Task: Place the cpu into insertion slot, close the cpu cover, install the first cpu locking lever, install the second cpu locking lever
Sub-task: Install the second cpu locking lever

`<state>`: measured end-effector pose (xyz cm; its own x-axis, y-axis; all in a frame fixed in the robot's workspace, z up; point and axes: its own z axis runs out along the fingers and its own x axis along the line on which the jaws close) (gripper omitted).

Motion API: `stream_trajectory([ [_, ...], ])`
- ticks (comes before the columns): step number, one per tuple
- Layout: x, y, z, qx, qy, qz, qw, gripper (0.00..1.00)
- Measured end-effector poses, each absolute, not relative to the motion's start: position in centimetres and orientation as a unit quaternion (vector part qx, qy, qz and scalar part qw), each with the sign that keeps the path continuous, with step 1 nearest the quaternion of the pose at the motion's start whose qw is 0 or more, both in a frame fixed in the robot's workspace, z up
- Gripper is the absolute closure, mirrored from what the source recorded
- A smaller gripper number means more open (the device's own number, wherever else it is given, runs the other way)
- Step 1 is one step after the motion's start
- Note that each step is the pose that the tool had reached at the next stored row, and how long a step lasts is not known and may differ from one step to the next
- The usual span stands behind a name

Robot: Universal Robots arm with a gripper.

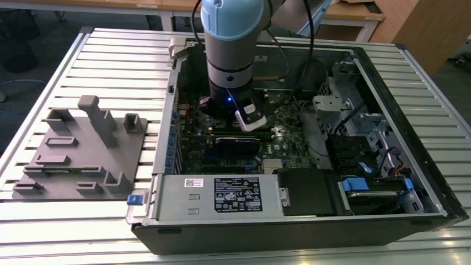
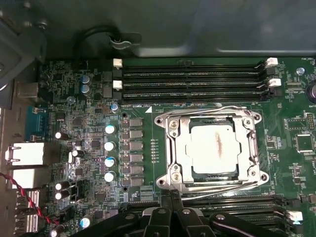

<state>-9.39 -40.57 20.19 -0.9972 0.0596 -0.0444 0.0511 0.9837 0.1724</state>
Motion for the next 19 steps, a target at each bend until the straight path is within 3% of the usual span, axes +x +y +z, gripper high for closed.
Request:
stream_trajectory([
  [19,-9.74,-40.57,19.37,0.029,0.994,0.100,0.017,0.90],
])
